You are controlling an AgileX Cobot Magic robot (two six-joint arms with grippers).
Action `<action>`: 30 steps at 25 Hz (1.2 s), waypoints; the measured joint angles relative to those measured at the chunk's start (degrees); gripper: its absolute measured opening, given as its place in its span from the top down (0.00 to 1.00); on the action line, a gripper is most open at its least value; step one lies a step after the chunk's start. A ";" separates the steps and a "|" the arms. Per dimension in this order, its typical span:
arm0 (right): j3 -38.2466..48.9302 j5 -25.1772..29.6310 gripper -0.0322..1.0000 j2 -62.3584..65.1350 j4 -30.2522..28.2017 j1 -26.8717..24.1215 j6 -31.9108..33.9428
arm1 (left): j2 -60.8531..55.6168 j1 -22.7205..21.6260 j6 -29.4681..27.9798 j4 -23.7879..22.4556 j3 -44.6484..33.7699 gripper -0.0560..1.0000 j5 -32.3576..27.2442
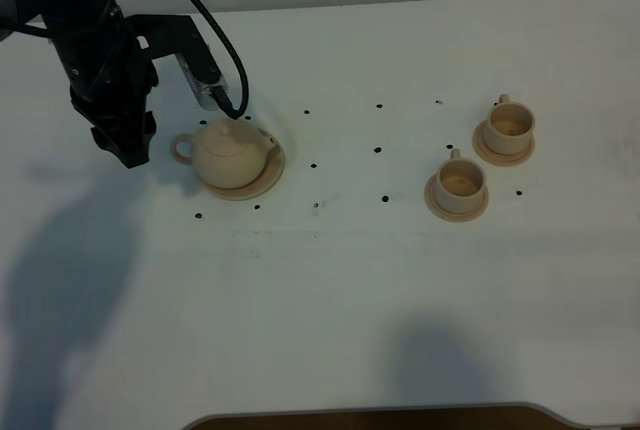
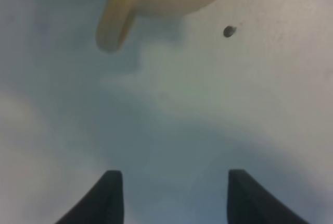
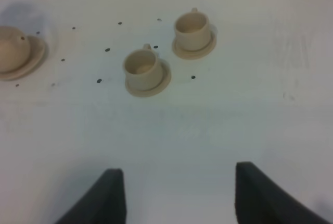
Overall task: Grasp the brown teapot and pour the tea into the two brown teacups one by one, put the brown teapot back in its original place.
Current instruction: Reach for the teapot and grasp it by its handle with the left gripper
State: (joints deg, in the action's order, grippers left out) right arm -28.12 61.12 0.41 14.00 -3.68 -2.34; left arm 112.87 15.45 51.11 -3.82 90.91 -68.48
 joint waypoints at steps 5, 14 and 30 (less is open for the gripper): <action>0.00 0.00 0.50 0.00 0.00 0.00 0.00 | 0.84 0.00 3.59 0.71 0.00 0.48 0.00; 0.00 0.00 0.50 0.00 0.00 0.00 0.00 | 3.12 2.26 0.92 -4.71 0.00 0.57 0.00; 0.00 0.00 0.50 0.00 0.00 0.00 0.00 | 13.78 6.43 -2.89 -7.39 13.93 0.58 0.00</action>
State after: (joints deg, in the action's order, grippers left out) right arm -28.12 61.12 0.41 14.00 -3.68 -2.34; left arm 126.65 21.88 48.22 -11.21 104.84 -68.48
